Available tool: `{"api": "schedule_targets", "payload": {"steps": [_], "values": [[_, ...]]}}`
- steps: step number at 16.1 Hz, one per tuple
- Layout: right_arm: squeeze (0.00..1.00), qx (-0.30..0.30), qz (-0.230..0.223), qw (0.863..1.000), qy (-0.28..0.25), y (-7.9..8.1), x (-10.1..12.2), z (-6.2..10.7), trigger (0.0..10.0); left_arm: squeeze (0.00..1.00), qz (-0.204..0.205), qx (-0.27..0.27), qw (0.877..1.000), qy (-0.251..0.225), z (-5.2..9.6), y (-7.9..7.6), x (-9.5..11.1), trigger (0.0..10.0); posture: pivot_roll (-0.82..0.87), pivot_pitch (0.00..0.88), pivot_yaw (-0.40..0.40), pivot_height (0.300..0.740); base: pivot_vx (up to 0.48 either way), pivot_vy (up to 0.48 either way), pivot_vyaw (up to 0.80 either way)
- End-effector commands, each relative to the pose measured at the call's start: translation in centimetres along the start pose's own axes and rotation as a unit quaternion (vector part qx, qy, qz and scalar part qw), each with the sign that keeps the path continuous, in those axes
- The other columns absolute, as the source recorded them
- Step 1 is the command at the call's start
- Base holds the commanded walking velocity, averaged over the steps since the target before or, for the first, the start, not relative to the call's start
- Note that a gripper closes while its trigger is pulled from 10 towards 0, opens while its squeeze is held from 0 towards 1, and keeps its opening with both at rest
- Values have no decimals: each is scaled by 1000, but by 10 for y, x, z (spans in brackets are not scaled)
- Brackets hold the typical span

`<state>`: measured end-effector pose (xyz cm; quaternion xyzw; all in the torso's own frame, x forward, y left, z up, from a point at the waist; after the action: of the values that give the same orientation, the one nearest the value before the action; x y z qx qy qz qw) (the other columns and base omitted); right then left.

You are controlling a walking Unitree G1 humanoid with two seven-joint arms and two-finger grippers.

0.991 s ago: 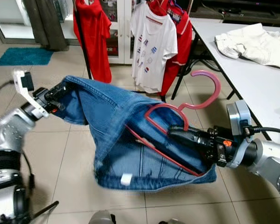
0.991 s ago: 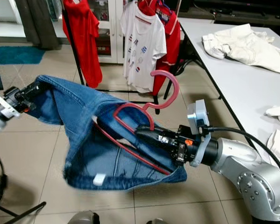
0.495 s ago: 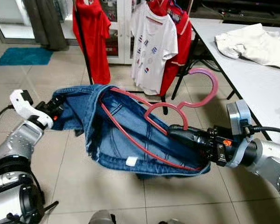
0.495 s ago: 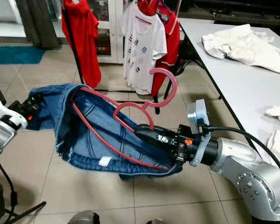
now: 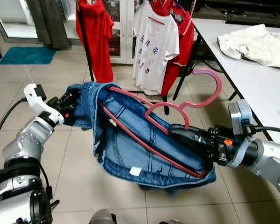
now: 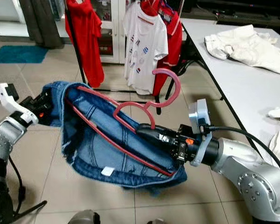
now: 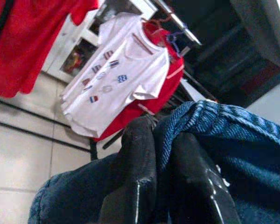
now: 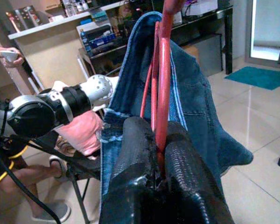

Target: Hang hanger

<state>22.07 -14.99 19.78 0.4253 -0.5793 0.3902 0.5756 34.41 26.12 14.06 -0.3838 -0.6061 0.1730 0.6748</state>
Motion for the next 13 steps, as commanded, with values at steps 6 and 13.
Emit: {"api": "schedule_targets", "payload": {"steps": [6, 13], "values": [[0, -24, -6, 1000, -5, -2, -1, 5, 10000, 1000, -54, 30, 998, 17, 24, 17, 5, 10000, 29, 25, -23, 740, 0, 0, 0], [0, -98, -24, 994, -31, -10, -8, 2, 10000, 1000, -65, 42, 996, 33, 59, 34, -11, 10000, 42, 52, -43, 740, 0, 0, 0]]}}
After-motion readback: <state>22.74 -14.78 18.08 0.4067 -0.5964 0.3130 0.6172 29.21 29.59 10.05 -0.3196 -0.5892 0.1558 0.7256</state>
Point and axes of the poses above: a point about 5 cm out from each wrist's last joint towards the gripper, its own z axis pointing back from the gripper into the wrist, its own x axis along the axis of the wrist's last joint, y = z × x, the point moved 1 cm from there along -z, pointing out of the wrist towards the gripper, and after that the axes turned 12 degrees about z, right-handed, at the moved point
